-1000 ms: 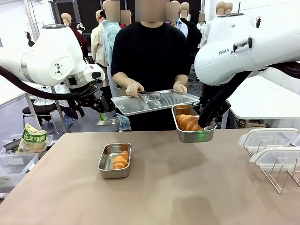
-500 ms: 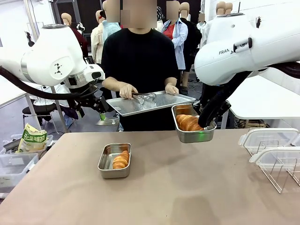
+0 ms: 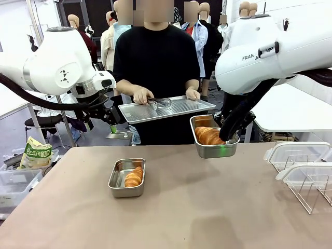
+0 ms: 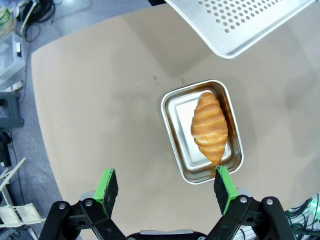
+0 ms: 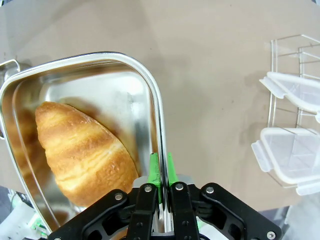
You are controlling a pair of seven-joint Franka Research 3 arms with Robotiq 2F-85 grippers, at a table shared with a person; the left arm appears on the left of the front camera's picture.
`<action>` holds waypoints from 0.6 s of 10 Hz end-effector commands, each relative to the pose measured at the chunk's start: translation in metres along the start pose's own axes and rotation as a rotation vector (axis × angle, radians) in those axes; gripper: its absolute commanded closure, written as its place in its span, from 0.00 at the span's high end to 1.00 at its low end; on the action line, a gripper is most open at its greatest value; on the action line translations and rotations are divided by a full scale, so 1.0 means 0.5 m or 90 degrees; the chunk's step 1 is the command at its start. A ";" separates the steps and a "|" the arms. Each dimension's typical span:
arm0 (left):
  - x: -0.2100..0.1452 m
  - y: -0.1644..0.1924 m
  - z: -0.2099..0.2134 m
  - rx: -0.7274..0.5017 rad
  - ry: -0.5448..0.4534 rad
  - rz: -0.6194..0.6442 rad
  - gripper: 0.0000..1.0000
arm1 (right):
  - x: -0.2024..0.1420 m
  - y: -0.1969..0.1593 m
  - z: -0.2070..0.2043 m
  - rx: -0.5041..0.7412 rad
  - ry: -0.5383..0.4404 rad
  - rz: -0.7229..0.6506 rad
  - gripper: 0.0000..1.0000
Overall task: Place the bread in airtight containers.
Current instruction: Once an object is inside an Airtight Container , place the container in the center of the table.
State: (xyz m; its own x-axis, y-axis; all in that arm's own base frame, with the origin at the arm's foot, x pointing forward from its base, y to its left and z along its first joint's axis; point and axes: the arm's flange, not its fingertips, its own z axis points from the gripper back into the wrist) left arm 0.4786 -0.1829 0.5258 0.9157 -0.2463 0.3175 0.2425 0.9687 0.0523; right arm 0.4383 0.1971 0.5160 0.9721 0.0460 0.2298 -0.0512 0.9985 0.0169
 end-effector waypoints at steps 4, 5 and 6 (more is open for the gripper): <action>-0.001 0.003 0.005 0.003 -0.001 0.001 1.00 | 0.022 -0.051 -0.064 -0.020 -0.021 -0.050 0.00; -0.001 0.003 0.005 0.003 -0.001 0.001 1.00 | 0.027 -0.072 -0.092 0.000 -0.018 -0.057 0.00; -0.001 0.003 0.005 0.003 -0.001 0.001 1.00 | 0.029 -0.089 -0.124 0.010 -0.018 -0.062 0.00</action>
State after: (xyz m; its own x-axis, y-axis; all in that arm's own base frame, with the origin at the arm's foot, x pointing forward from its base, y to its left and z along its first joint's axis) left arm 0.4786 -0.1828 0.5259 0.9157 -0.2462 0.3177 0.2423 0.9688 0.0524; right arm 0.4653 0.1585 0.4713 0.9722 -0.0343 0.2315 0.0302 0.9993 0.0213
